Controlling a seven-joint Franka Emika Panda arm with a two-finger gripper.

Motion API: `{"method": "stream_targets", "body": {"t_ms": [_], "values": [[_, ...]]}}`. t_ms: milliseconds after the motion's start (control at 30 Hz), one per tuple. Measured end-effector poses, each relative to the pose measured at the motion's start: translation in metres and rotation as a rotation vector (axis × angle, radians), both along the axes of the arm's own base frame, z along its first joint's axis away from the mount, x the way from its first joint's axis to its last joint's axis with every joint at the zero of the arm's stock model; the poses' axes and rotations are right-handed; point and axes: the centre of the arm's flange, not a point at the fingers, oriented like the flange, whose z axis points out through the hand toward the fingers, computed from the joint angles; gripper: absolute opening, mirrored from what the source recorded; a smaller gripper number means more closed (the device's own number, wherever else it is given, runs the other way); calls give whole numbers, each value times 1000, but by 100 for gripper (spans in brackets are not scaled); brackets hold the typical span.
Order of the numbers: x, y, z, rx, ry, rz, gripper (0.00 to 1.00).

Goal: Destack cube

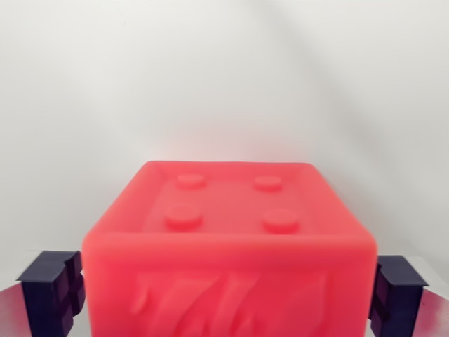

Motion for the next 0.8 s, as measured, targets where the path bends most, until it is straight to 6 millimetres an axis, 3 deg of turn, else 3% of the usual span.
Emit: {"method": "stream_targets", "body": {"t_ms": [533,800], "values": [[0,0,1,0,0,0,100],[1,0,13,-1,-3,0,100]]}}
